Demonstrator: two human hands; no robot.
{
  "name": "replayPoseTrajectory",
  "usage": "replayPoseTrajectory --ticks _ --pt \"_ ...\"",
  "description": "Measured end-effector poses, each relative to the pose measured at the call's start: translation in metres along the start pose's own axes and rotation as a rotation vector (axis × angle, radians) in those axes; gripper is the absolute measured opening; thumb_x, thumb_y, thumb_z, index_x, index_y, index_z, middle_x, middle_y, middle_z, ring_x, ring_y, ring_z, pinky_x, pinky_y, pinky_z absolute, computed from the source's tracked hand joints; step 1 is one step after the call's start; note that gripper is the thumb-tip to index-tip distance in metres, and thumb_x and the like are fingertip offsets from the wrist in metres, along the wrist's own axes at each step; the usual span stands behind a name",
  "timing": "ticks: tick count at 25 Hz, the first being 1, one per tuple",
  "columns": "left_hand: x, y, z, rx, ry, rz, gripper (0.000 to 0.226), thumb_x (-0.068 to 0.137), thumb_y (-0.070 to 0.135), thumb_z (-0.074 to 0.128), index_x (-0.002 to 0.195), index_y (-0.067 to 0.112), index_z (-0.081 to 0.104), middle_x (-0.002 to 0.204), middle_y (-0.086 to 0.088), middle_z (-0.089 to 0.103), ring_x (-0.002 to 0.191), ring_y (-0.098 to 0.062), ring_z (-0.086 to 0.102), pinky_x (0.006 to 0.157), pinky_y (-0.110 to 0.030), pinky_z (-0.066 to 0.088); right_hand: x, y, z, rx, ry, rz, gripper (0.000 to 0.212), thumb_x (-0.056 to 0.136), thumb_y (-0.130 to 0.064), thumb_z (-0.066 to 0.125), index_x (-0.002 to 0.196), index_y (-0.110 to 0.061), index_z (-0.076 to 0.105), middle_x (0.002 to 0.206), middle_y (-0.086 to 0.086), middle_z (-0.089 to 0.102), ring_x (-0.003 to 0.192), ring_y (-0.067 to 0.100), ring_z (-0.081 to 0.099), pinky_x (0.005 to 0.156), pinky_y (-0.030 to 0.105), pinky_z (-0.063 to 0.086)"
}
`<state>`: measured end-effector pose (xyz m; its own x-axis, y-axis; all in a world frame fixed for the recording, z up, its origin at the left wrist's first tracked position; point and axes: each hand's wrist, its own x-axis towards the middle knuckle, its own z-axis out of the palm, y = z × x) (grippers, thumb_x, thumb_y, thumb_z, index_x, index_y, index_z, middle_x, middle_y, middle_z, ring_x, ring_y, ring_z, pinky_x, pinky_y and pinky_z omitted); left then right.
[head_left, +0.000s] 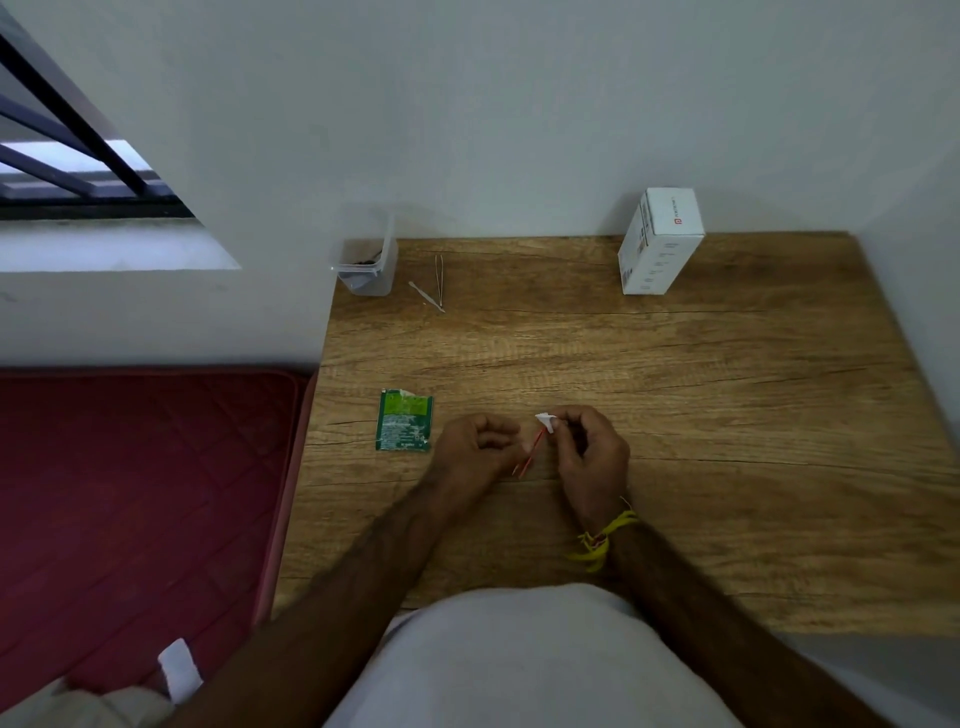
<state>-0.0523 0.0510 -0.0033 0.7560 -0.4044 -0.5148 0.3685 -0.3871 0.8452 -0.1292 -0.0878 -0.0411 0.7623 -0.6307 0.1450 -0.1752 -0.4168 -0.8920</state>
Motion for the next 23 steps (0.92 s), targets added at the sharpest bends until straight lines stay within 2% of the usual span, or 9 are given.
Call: replayPoseTrajectory --ticks 4,8,12,14,16,18,21,23 --pt "0.0 0.002 0.005 0.013 -0.134 -0.025 0.034 0.076 -0.002 0.082 0.108 -0.002 0.07 0.096 -0.025 0.073 0.087 -0.03 0.072 0.071 -0.029 0.061 -0.001 0.0 -0.001 -0.035 -0.019 -0.022 0.01 0.092 -0.013 0.064 0.098 -0.018 0.07 0.091 -0.008 0.067 0.087 0.002 0.062 0.073 0.014 0.048" --pt "-0.003 0.001 0.016 0.15 0.024 0.017 0.028 0.064 0.014 0.093 0.082 0.018 0.073 0.081 -0.007 0.077 0.079 -0.019 0.074 0.074 -0.034 0.062 -0.005 -0.007 0.001 -0.013 0.013 0.028 0.018 0.091 -0.004 0.062 0.096 -0.02 0.069 0.087 -0.012 0.065 0.085 -0.004 0.062 0.072 0.01 0.048" --pt "-0.003 0.002 0.027 0.208 0.122 0.048 0.025 0.061 0.016 0.094 0.077 0.019 0.075 0.077 0.0 0.077 0.073 -0.008 0.073 0.075 -0.028 0.061 -0.004 -0.018 0.0 0.159 0.011 0.191 0.016 0.092 -0.002 0.063 0.09 -0.017 0.069 0.08 -0.011 0.068 0.073 -0.006 0.065 0.064 0.008 0.048" --pt "-0.001 0.003 0.027 0.219 0.094 0.049 0.021 0.06 0.017 0.092 0.077 0.018 0.08 0.074 0.001 0.077 0.072 -0.009 0.074 0.078 -0.033 0.062 -0.001 -0.015 0.0 0.229 0.021 0.267 0.016 0.092 -0.005 0.065 0.087 -0.019 0.068 0.08 -0.005 0.071 0.073 0.0 0.069 0.066 0.018 0.054" --pt "-0.001 0.0 0.023 0.194 0.039 0.049 0.023 0.06 0.019 0.087 0.082 0.019 0.081 0.077 0.001 0.078 0.076 -0.014 0.075 0.08 -0.041 0.061 0.002 -0.012 0.001 0.297 0.012 0.355 0.013 0.092 -0.008 0.065 0.089 -0.021 0.069 0.085 0.005 0.074 0.08 0.018 0.073 0.071 0.036 0.06" --pt "-0.003 -0.006 0.019 0.147 -0.013 0.068 0.023 0.069 0.019 0.082 0.091 0.016 0.081 0.086 -0.001 0.078 0.084 -0.018 0.075 0.085 -0.044 0.06 0.003 -0.013 0.0 0.355 0.009 0.408 0.01 0.094 -0.008 0.064 0.094 -0.016 0.069 0.088 0.012 0.074 0.079 0.024 0.073 0.07 0.04 0.062" --pt "-0.008 -0.012 0.015 0.02 -0.059 0.06 0.013 0.094 0.009 0.066 0.103 0.005 0.075 0.098 -0.01 0.077 0.087 -0.019 0.074 0.079 -0.029 0.061 0.0 -0.02 -0.003 0.351 0.044 0.358 0.008 0.094 -0.005 0.063 0.099 -0.007 0.068 0.082 0.008 0.072 0.068 0.01 0.07 0.063 0.023 0.058" --pt "-0.01 -0.011 0.013 -0.037 -0.092 0.066 0.016 0.099 0.008 0.058 0.108 0.003 0.071 0.101 -0.015 0.075 0.084 -0.015 0.073 0.074 -0.023 0.059 -0.003 -0.018 0.0 0.24 0.099 0.232 0.008 0.092 -0.007 0.065 0.098 -0.009 0.07 0.086 0.003 0.07 0.076 0.007 0.068 0.068 0.021 0.055"
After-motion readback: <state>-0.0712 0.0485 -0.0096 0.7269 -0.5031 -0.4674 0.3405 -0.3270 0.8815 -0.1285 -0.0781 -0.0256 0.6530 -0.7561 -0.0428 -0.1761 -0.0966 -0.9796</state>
